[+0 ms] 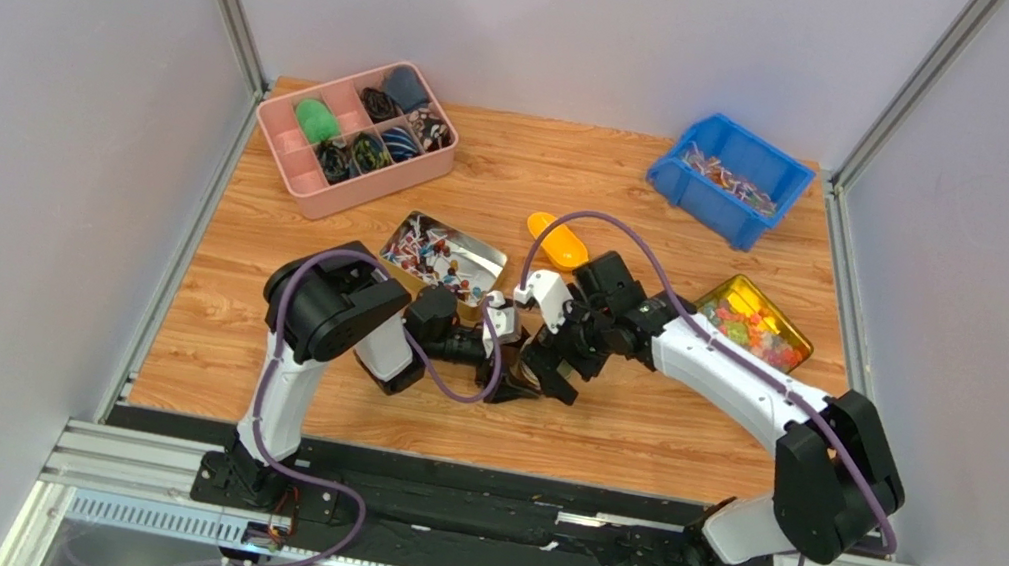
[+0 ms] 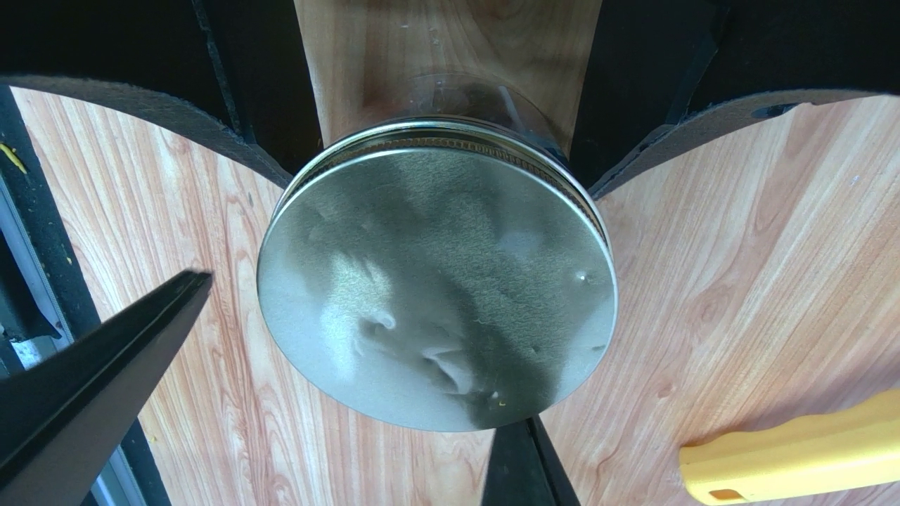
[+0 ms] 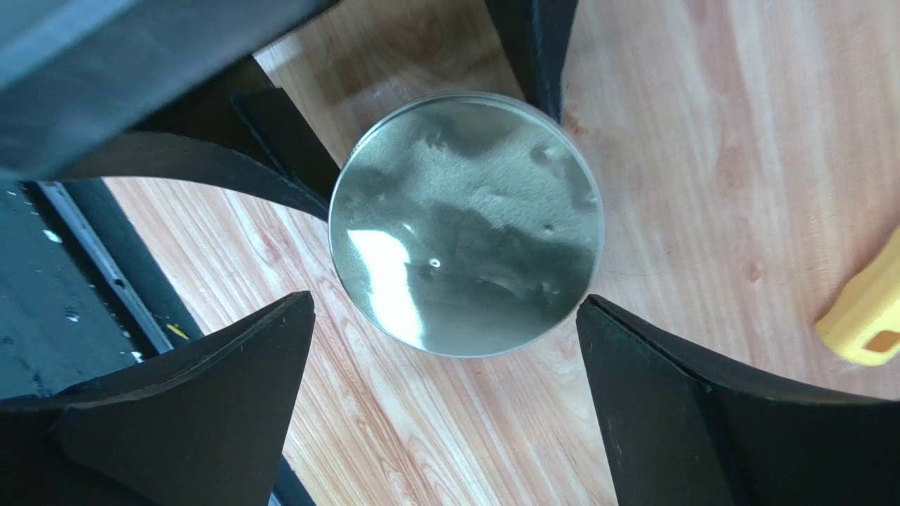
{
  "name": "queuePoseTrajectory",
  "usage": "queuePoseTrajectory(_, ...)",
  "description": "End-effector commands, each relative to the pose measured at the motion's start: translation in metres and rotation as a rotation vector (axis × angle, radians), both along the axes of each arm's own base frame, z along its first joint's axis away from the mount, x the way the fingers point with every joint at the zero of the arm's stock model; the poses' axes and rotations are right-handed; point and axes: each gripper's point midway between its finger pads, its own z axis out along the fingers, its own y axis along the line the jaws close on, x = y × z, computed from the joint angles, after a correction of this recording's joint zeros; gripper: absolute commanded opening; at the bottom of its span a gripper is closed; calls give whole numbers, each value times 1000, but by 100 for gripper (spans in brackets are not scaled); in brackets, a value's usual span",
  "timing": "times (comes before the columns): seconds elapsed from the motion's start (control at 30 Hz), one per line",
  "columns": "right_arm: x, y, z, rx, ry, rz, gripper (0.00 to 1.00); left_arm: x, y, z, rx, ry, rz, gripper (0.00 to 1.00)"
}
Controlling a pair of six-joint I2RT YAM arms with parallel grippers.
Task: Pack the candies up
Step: Close the bottle lid on the packing bottle.
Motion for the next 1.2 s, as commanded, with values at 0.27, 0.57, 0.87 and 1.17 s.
queuePoseTrajectory(0.27,37,18,55,138,-51,10,92,7,-12,44,-150,-151,-40,85)
queuePoseTrajectory(0.57,52,38,46,191,85,27,56,10,-12,44,-151,-152,-37,69)
queuePoseTrajectory(0.87,60,31,30,197,140,-1,54,9,-12,45,-155,-116,-43,68)
queuePoseTrajectory(1.17,56,28,22,185,168,-7,43,14,-12,43,-150,-126,-19,66)
